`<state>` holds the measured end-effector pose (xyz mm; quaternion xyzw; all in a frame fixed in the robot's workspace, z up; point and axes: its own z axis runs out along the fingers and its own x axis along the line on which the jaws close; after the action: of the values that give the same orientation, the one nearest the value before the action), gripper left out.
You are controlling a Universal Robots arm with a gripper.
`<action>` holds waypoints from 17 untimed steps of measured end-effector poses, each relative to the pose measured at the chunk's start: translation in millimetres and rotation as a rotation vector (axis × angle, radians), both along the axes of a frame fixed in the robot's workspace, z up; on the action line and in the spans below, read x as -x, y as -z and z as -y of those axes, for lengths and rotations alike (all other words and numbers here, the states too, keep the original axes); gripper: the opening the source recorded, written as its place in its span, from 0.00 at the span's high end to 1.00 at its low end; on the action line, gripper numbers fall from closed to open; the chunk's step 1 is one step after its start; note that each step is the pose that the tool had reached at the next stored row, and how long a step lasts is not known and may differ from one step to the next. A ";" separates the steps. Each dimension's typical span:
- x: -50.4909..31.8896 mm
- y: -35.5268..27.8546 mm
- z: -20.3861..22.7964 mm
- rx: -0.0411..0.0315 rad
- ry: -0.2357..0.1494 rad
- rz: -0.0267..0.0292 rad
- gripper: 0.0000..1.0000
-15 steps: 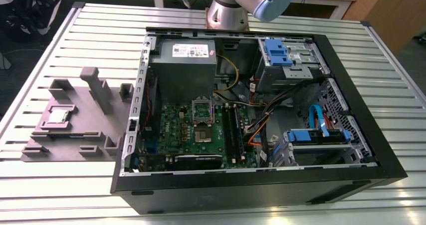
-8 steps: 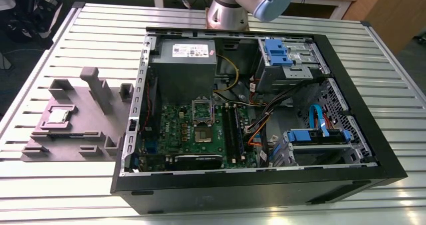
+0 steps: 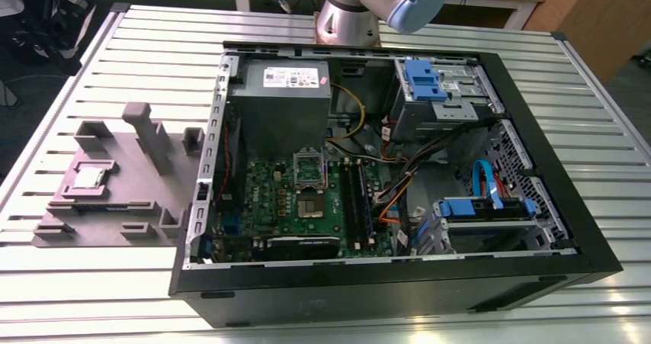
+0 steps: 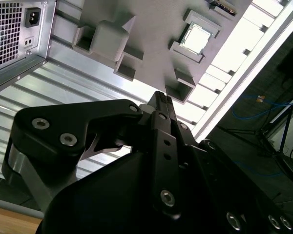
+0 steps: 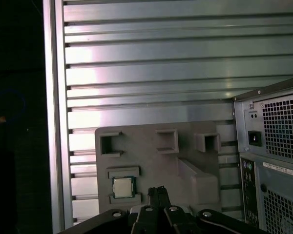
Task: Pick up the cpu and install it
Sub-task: 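Pick up the cpu and move it towards the insertion slot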
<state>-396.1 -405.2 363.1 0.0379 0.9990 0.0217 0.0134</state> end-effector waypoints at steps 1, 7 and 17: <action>0.0 0.1 0.0 0.0000 0.000 0.0000 0.90; 0.4 5.2 0.1 -0.0001 0.000 0.0001 0.90; 4.1 13.2 0.1 -0.0001 0.000 0.0002 0.90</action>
<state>-400.2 -405.3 349.9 0.0379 0.9990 0.0218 0.0135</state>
